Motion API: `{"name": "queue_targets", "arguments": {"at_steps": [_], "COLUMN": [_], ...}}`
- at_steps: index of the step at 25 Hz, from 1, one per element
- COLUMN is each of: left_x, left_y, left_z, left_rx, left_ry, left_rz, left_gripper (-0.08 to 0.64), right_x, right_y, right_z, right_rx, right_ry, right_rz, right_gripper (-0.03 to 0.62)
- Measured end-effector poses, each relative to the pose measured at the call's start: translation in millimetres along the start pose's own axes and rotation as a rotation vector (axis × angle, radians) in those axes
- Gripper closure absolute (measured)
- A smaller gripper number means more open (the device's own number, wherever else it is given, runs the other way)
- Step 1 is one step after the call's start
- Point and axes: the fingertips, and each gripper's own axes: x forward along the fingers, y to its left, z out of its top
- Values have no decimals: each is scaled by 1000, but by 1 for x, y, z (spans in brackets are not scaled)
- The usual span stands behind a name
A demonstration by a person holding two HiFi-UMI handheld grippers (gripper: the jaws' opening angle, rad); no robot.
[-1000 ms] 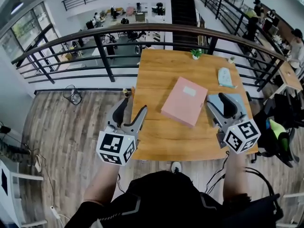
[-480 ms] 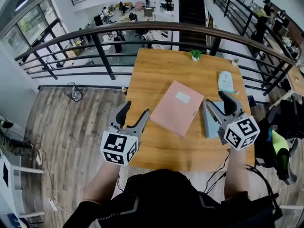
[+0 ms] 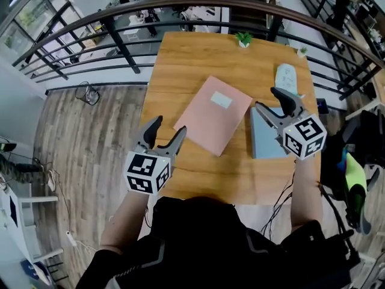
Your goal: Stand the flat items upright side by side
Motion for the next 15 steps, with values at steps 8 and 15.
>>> {"name": "queue_targets", "arguments": {"at_steps": [8,15], "left_x": [44,79], "left_y": [-14,-51], "left_z": [-69,-129], "left_rx": [-113,-181], "left_ry": [170,324], "left_rz": [-5,-8], "left_gripper": [247,229], "right_x": [46,84], "right_y": [-33,-52], "right_z": [-65,-128], "right_rx": [-2,6], "right_ry": [147,270], "right_rz": [85,192], "right_gripper": [310,307]}}
